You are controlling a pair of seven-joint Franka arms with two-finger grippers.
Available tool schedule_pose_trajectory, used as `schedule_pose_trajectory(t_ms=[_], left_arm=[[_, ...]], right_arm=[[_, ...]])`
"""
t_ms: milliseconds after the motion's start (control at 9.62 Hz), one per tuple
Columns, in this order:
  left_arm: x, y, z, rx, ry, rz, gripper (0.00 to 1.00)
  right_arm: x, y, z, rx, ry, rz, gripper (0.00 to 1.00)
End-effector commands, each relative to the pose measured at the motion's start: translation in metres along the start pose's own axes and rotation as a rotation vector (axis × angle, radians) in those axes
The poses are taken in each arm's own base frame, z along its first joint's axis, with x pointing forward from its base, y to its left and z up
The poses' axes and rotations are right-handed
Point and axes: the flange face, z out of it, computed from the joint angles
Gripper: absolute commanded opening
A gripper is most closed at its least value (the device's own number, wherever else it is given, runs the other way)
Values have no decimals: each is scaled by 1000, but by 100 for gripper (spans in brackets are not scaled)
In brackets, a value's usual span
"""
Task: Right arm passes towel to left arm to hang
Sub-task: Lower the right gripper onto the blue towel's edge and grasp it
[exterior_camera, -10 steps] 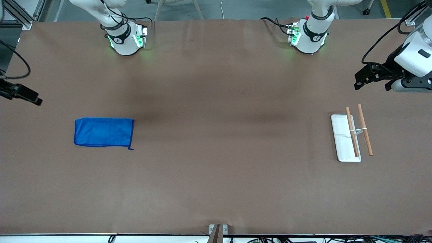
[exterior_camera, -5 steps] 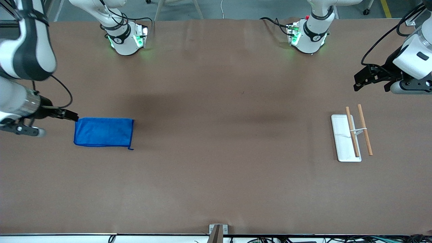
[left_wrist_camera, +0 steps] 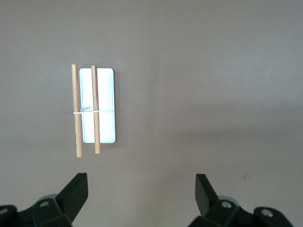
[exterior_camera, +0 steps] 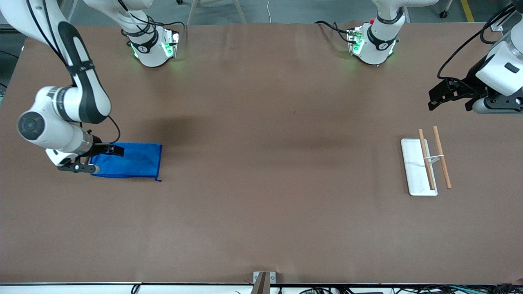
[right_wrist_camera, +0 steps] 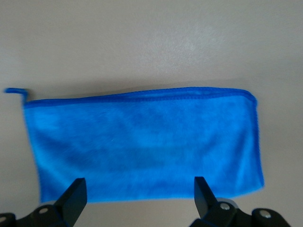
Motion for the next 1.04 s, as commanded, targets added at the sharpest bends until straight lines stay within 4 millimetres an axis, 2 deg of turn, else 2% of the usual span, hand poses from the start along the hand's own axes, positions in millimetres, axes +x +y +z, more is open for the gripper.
schedule_pose_trajectory(t_ms=[0, 104, 208, 312, 416, 519, 623, 831, 935], left_arm=[[4, -4, 15, 24, -32, -5, 100], [4, -4, 15, 24, -32, -5, 100], [4, -4, 15, 24, -32, -5, 100], [4, -4, 15, 24, -33, -10, 100], [4, -4, 15, 24, -33, -11, 100], [4, -4, 15, 24, -33, -11, 100], [4, -4, 15, 24, -33, -11, 100], [4, -5, 17, 24, -36, -11, 100], [5, -5, 19, 24, -39, -11, 100]], right_arm=[[-4, 8, 27, -1, 23, -33, 100], [-7, 11, 42, -1, 34, -46, 100], [-6, 11, 45, -3, 60, -47, 100], [-5, 13, 58, -5, 84, -48, 100], [-14, 12, 69, -4, 77, -48, 100], [-17, 10, 72, -3, 71, -51, 100], [-18, 13, 73, -3, 68, -47, 92], [-20, 12, 75, -2, 57, -45, 47], [-20, 11, 74, -1, 49, -45, 20]])
